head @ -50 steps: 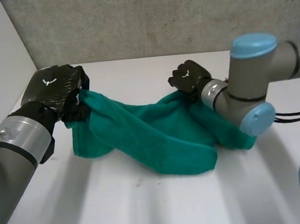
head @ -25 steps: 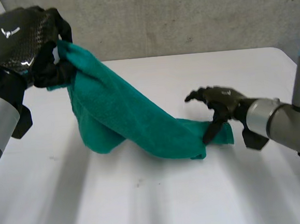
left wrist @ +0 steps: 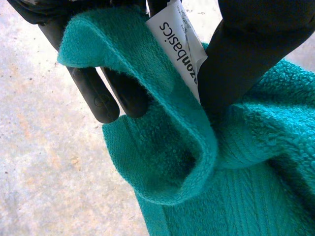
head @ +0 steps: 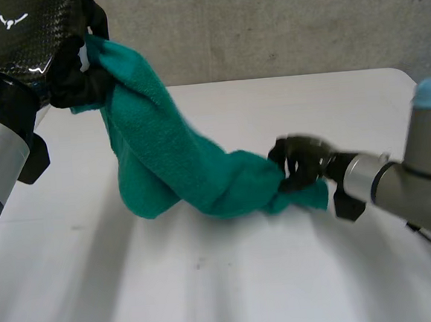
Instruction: Fold the towel.
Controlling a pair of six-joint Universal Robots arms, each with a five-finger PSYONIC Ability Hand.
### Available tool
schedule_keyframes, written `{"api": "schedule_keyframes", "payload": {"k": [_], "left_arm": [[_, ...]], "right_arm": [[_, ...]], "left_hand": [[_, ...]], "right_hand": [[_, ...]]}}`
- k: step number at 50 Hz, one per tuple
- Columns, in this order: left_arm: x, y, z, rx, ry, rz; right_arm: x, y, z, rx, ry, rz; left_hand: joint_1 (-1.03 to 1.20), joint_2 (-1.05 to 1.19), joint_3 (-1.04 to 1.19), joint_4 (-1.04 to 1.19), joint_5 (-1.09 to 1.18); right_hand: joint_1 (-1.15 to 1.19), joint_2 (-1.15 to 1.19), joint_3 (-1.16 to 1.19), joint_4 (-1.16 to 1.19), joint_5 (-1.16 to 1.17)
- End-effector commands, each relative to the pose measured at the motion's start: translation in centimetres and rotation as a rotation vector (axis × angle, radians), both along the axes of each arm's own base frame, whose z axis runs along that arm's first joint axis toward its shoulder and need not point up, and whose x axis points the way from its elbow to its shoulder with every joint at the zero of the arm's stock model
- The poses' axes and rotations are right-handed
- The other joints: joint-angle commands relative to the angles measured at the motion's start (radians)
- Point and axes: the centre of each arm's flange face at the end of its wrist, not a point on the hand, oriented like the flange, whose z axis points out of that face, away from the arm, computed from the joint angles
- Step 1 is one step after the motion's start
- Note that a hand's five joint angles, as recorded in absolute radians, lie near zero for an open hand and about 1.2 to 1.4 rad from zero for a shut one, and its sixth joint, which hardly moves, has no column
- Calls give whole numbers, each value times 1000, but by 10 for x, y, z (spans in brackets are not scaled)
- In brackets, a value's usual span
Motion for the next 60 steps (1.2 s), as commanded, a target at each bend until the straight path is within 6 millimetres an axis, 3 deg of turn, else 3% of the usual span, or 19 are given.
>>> {"api": "schedule_keyframes", "payload": {"k": [1, 5, 12, 17, 22, 26, 28, 29, 30, 34, 38, 43, 44, 47, 48, 50, 52, 55, 60], "left_arm": [[7, -12, -24, 64, -41, 42], [11, -28, -56, 159, -90, 76], [7, -47, -111, 329, -175, 90], [1, -61, -143, 412, -229, 87], [-11, -85, -159, 405, -289, 85], [-26, -116, -122, 246, -235, 99], [-28, -121, -110, 208, -212, 103], [-31, -132, -74, 81, -123, 119], [-31, -135, -62, 33, -87, 131], [-23, -135, -2, -181, 103, 182], [-18, -128, 14, -252, 154, 189], [-16, -127, -21, -157, 100, 193], [-16, -127, -28, -139, 91, 195], [-13, -126, -54, -73, 50, 200], [-8, -124, -81, -2, 9, 209], [-5, -123, -91, 25, -4, 212], [3, -113, -125, 120, -55, 222], [6, -104, -147, 184, -89, 220], [8, -86, -184, 295, -154, 206]], "right_arm": [[-18, 27, 83, -347, 175, 26], [-27, 52, 88, -391, 428, 134], [-40, 66, 80, -367, 732, 225], [-43, 43, 46, -292, 901, 235], [-26, 6, 44, -378, 918, 179], [-6, -19, 69, -541, 838, 67], [5, -46, 112, -752, 689, -111], [7, -51, 121, -802, 648, -150], [8, -56, 131, -849, 608, -189], [6, -54, 181, -1062, 458, -324], [2, -38, 187, -1074, 446, -320], [1, -34, 164, -1000, 474, -282], [-1, -31, 142, -944, 503, -251], [-3, -26, 120, -887, 526, -219], [-3, -24, 113, -868, 535, -204], [-3, -20, 105, -844, 542, -182], [0, -6, 71, -761, 551, -65], [0, 13, 28, -637, 532, 87], [-3, 18, -26, -425, 494, 150]], "left_hand": [[257, 201, 204, 202, 277], [257, 201, 204, 202, 277], [257, 201, 204, 202, 277], [257, 201, 204, 202, 277], [257, 201, 204, 202, 277], [257, 201, 204, 202, 277], [257, 201, 204, 202, 277], [257, 201, 204, 202, 277], [257, 201, 204, 202, 277], [257, 201, 204, 202, 277], [257, 201, 204, 202, 277], [257, 201, 204, 202, 277], [257, 201, 204, 202, 277], [257, 201, 204, 202, 277], [257, 201, 204, 202, 277], [257, 201, 204, 202, 277], [257, 201, 204, 202, 277], [257, 201, 204, 202, 277], [257, 201, 204, 202, 277]], "right_hand": [[442, 225, 224, 209, 273], [442, 225, 224, 209, 273], [442, 225, 224, 209, 273], [442, 225, 224, 209, 273], [442, 225, 224, 209, 273], [442, 225, 224, 209, 273], [442, 225, 224, 209, 273], [442, 225, 224, 209, 273], [442, 225, 224, 209, 273], [442, 225, 224, 209, 273], [442, 225, 224, 209, 273], [442, 225, 224, 209, 273], [442, 225, 224, 209, 273], [442, 225, 224, 209, 273], [442, 225, 224, 209, 273], [442, 225, 224, 209, 273], [442, 225, 224, 209, 273], [442, 225, 224, 209, 273], [442, 225, 224, 209, 273]]}}
